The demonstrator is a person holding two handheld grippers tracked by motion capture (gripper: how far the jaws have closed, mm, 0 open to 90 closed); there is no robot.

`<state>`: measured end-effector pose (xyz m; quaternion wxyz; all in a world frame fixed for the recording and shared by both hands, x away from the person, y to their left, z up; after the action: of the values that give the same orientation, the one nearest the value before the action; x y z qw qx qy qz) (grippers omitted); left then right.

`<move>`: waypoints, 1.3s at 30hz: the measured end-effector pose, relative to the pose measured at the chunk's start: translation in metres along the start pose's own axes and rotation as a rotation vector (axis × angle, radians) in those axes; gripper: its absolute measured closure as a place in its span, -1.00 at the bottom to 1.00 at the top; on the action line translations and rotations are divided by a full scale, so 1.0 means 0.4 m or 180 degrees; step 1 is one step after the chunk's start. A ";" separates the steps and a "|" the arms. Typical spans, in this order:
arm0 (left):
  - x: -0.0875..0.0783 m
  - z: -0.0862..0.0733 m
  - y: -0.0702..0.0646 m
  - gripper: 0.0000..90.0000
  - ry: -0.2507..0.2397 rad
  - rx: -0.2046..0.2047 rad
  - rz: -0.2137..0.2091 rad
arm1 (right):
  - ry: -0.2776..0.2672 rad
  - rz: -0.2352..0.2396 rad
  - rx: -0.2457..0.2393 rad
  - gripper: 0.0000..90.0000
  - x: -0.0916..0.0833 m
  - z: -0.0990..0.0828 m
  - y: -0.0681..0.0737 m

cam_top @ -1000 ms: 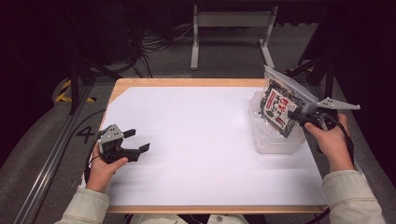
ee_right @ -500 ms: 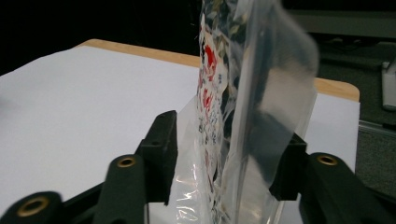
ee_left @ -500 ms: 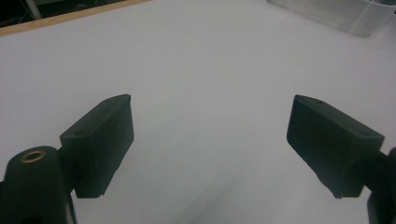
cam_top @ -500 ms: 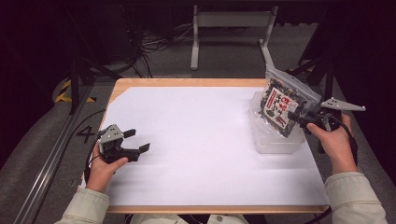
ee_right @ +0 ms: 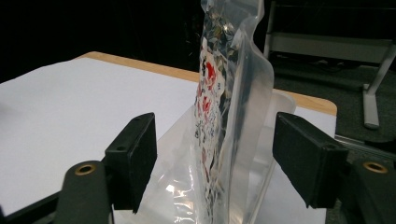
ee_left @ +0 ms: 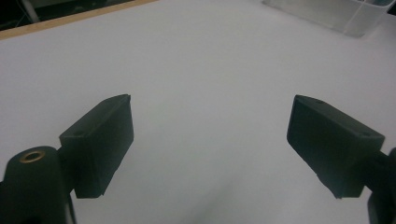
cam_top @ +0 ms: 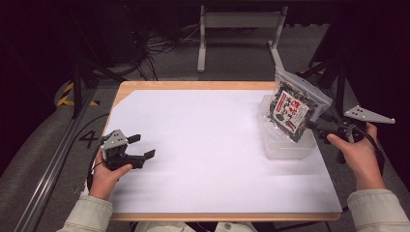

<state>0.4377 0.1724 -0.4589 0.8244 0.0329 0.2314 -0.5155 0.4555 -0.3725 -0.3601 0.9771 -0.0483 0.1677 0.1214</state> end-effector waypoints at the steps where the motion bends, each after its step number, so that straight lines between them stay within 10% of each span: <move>1: 0.000 0.002 -0.004 -0.66 -0.0023 -0.0001 -0.0013 | -0.0004 -0.0016 0.0010 -0.32 -0.010 -0.002 0.000; 10: -0.005 0.009 -0.023 -0.66 -0.0069 0.0028 -0.0048 | -0.0095 -0.0080 -0.0024 -0.31 -0.093 0.006 0.031; 19: -0.010 0.020 -0.039 -0.65 -0.0173 0.0025 -0.0103 | -0.0257 0.0221 -0.0156 -0.35 -0.153 0.040 0.135; 39: -0.028 0.025 -0.085 -0.85 -0.0303 -0.0032 -0.0134 | -0.0318 0.0877 -0.0335 -0.45 -0.132 0.015 0.361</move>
<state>0.4077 0.1628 -0.4391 0.8236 -0.0007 0.1951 -0.5326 0.3727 -0.2439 -0.3441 0.9545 -0.0699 0.1173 0.2653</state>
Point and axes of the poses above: each handheld gripper's, and its own axes: x roughly forward along the jaws, z roughly out of its top, y roughly to its left, the point moved 9 cm from there along x, roughly forward along the jaws, and after that the axes turned 15 degrees about -z, right-handed, at the moved point
